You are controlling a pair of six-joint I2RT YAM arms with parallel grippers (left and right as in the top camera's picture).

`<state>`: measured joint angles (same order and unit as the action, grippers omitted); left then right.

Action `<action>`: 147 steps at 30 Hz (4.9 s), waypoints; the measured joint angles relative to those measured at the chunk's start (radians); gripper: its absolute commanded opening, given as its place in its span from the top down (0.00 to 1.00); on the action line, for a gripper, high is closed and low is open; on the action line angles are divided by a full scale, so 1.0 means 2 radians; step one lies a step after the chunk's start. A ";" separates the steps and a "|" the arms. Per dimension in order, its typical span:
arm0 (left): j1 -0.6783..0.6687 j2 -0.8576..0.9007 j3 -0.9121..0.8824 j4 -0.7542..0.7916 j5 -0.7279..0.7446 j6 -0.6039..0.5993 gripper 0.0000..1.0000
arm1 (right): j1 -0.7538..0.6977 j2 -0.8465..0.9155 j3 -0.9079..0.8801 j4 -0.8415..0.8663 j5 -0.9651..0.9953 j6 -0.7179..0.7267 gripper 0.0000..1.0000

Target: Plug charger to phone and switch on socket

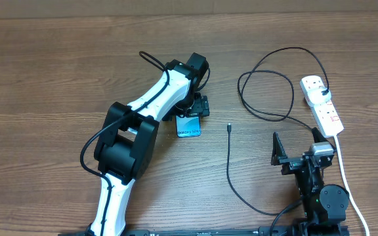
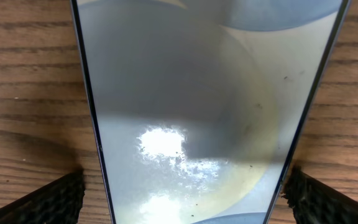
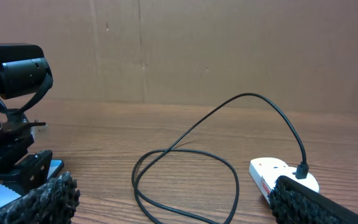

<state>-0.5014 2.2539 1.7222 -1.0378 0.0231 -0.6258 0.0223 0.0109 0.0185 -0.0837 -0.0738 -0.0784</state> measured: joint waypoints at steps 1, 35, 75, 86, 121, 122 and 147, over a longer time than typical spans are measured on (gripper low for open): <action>0.000 0.000 0.000 0.000 0.000 0.000 0.03 | 0.000 0.000 0.000 0.000 0.000 0.000 0.00; 0.003 0.000 0.000 0.003 0.001 0.001 0.21 | 0.000 0.000 0.000 0.000 0.000 0.000 0.00; 0.010 0.020 0.041 -0.029 0.000 0.002 0.26 | 0.000 0.000 0.000 0.000 0.000 0.000 0.00; 0.019 0.025 0.097 -0.080 0.000 0.002 0.26 | 0.000 0.000 0.000 0.000 0.000 0.000 0.00; 0.021 0.027 0.064 -0.016 -0.027 0.006 0.00 | 0.000 0.000 0.000 0.000 0.000 0.000 0.00; 0.022 0.027 0.064 -0.015 -0.027 0.006 0.00 | 0.000 0.000 0.000 0.000 0.000 0.000 0.00; 0.023 0.015 0.024 0.043 -0.037 0.006 0.00 | 0.000 0.000 0.000 0.000 0.000 0.000 0.00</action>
<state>-0.4564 2.2845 1.7710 -0.9520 -0.0505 -0.6147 0.0223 0.0109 0.0185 -0.0834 -0.0738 -0.0784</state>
